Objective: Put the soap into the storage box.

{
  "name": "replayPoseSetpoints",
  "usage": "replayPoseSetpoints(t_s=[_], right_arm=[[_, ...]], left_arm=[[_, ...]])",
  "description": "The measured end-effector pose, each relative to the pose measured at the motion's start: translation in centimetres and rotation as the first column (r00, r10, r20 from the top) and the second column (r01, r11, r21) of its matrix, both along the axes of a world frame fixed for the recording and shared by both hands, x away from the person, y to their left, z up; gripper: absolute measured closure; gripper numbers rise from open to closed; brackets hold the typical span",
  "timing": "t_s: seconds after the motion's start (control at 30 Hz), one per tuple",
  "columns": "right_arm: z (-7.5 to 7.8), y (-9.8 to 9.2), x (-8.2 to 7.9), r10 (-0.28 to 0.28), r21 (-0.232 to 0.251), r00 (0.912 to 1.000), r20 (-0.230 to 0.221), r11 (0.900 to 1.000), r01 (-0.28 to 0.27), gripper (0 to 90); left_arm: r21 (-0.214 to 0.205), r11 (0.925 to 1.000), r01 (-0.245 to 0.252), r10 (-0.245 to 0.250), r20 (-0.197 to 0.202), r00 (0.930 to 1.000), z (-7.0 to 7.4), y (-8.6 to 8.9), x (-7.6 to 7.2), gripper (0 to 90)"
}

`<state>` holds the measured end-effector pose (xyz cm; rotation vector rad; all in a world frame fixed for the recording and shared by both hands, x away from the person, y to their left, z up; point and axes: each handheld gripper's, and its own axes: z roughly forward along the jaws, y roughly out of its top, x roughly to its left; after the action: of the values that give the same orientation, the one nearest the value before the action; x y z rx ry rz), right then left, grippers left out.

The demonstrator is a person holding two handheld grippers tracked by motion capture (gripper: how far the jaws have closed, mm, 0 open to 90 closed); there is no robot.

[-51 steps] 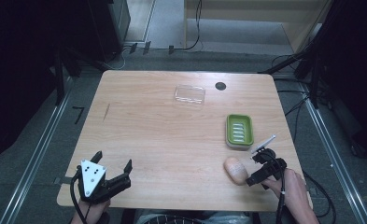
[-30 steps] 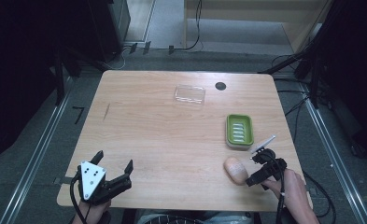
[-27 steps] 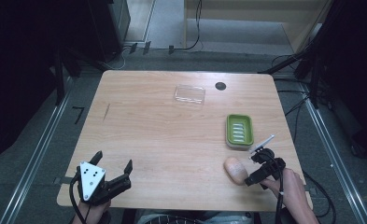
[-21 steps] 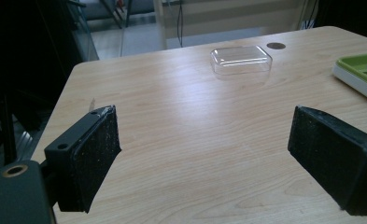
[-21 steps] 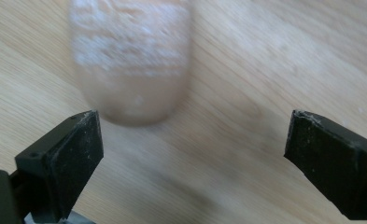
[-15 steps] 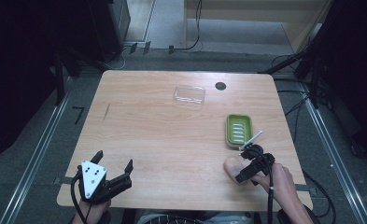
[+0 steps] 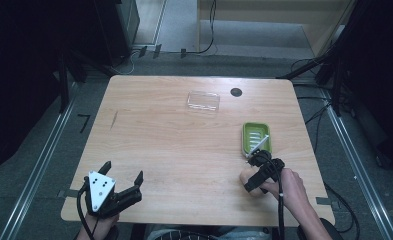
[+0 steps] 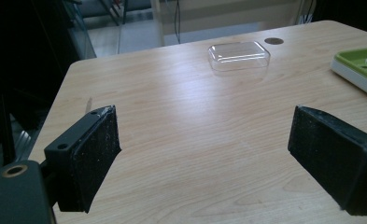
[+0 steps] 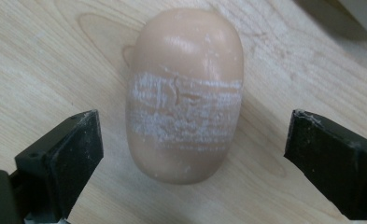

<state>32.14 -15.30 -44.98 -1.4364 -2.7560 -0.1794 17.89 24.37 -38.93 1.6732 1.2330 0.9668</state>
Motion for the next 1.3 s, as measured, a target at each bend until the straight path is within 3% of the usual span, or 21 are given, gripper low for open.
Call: replayPoseSetpoints(t_s=[0.57, 0.73, 1.0, 1.3], right_arm=[[-1.0, 1.3, 1.5, 0.001, -0.009, 0.9994, -0.034, 1.0, -0.001, 4.8], [-1.3, 1.2, 1.6, -0.011, -0.009, 0.9994, -0.033, 0.9999, 0.011, 13.4], [-1.5, 1.7, 1.5, -0.004, -0.03, 0.9998, -0.02, 0.9995, 0.003, 18.9], [-1.8, 2.0, 1.5, -0.004, -0.052, 0.9991, -0.043, 0.9987, 0.002, 23.0]], left_arm=[[0.006, 1.0, 0.001, -0.001, -0.007, 1.0, -0.1, -0.1, 0.1, 9.7], [0.011, 0.9999, 0.005, -0.005, -0.005, 1.0, -0.1, -0.2, 0.1, 9.7], [0.012, 0.9999, 0.006, -0.006, -0.005, 1.0, -0.1, -0.2, 0.1, 9.7], [0.019, 0.9998, 0.009, -0.009, -0.008, 0.9999, -0.1, -0.2, 0.1, 9.7]])
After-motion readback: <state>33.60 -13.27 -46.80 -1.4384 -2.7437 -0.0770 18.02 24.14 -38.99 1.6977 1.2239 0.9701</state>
